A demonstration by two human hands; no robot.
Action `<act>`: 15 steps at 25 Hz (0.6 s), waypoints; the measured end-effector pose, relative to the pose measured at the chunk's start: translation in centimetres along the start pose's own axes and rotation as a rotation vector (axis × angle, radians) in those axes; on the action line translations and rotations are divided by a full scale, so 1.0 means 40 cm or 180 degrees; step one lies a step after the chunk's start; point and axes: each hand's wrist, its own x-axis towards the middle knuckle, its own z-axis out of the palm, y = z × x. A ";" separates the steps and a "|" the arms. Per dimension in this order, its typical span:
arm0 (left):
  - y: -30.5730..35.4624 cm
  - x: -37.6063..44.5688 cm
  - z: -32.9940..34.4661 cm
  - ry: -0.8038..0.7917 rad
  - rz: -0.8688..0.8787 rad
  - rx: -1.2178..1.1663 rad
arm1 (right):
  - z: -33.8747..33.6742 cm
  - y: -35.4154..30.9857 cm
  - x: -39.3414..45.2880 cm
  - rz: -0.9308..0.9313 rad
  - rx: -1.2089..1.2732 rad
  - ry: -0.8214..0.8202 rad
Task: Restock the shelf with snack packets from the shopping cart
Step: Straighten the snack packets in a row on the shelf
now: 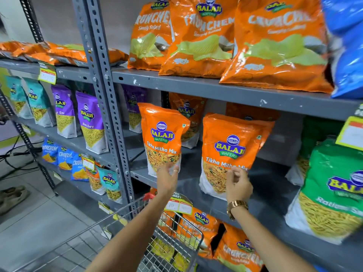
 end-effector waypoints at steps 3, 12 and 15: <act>0.023 -0.026 0.055 -0.0453 -0.0044 -0.0114 | -0.056 0.029 0.030 0.0335 0.0020 0.0138; -0.037 -0.036 0.210 -0.1743 -0.0545 -0.0502 | -0.121 0.121 0.052 0.1285 -0.0468 -0.1845; -0.040 -0.039 0.218 -0.1628 -0.0580 -0.0508 | -0.144 0.127 0.051 0.1287 -0.0389 -0.1875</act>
